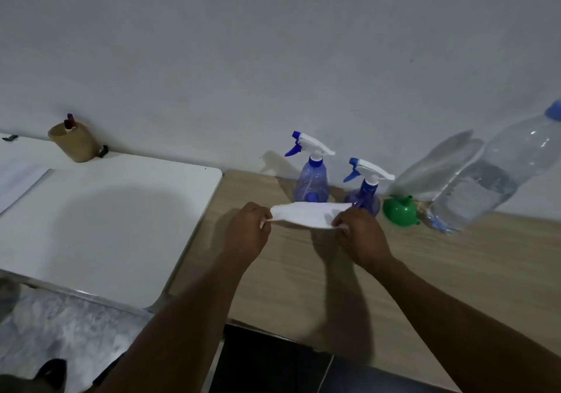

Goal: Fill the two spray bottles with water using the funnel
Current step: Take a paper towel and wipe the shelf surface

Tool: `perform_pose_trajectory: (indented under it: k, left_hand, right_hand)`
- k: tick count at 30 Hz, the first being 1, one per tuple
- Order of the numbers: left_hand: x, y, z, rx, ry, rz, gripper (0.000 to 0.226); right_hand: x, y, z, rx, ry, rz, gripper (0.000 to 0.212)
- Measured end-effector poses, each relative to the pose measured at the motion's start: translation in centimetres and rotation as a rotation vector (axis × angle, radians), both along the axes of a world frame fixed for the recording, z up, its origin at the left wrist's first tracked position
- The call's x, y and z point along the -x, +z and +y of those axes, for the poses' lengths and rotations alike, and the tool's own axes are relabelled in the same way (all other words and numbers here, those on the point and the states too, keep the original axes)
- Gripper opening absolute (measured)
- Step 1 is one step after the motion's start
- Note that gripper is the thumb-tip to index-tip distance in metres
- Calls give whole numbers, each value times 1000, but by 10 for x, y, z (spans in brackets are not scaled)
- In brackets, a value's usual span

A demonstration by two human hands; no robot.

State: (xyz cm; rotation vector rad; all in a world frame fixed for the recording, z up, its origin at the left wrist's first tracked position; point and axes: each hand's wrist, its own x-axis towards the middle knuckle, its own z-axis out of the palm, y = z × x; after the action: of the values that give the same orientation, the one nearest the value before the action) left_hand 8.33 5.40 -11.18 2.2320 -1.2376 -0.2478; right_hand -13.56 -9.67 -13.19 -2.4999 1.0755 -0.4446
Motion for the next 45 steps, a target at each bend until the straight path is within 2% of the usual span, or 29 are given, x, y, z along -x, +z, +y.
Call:
perform_pose_trajectory:
  k: [3,5,9,14,18,22,27,30,34,41,45]
  left_hand:
    - [-11,-35,8,-192,-73,-30,30]
    - [-14,-53,17,-229,-63,-12,35]
    - [-18,-73,36,-218,-48,-46,41]
    - [-16,-87,49,-199,-89,-120,53]
    - [-12,-91,50,-188,-106,-114,55]
    - [-10,-91,47,-204,-92,-114,56]
    - [-1,-80,43,-265,-61,-116,64]
    - [2,-77,40,-321,-49,-96,56]
    - [9,-75,34,-370,-23,-117,56]
    - [46,-70,29,-350,1,-147,51]
    - [65,-76,25,-318,-11,-157,48]
  right_hand:
    - [8,-36,16,5,62,188,24]
    - [12,-49,29,73,73,193,32]
    - [-2,-48,33,228,142,118,43]
    - [-59,-52,29,102,482,270,65]
    - [-83,-71,32,103,513,367,78]
    - [-84,-73,25,103,508,387,74]
    - [-76,-67,22,34,420,374,77]
    - [-65,-67,18,0,353,366,82]
    - [-34,-73,13,-12,238,365,83]
    - [49,-74,9,-14,-56,310,81]
    - [69,-76,26,-80,-186,264,82]
